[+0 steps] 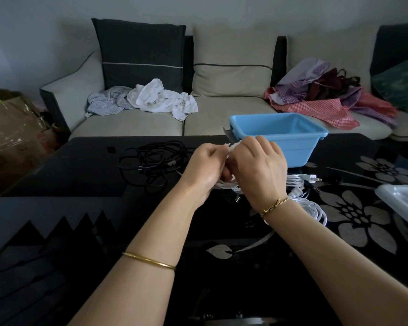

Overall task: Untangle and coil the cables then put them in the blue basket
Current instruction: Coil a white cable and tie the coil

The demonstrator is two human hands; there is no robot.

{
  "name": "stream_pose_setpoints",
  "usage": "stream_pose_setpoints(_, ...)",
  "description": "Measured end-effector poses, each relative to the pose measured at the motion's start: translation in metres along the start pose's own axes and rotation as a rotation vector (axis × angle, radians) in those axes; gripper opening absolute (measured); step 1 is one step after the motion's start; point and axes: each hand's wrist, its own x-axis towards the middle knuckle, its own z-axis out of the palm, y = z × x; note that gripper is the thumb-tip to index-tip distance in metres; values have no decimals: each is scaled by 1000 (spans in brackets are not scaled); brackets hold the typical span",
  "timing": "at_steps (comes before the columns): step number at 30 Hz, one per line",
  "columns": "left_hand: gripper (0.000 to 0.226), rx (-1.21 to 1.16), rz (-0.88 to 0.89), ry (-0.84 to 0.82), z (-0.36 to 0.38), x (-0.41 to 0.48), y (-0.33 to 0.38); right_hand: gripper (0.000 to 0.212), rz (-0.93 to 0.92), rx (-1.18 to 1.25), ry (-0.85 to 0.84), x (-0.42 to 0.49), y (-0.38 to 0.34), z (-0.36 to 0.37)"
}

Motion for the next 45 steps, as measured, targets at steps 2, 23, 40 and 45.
stream_pose_setpoints(2, 42, 0, 19, -10, 1, 0, 1, 22, 27, 58, -51, 0, -2, 0)
stream_pose_setpoints(23, 29, -81, 11, 124, -6, 4, -1, 9, 79, 355, -206, 9, 2, -2)
stream_pose_setpoints(40, 11, -69, 4, 82, -11, 3, 3, 7, 25, 406, -257, 8, 10, -5)
stream_pose_setpoints(45, 23, -115, -13, 102, -7, 3, 2, 5, 97, 426, -258, 8, 7, -3)
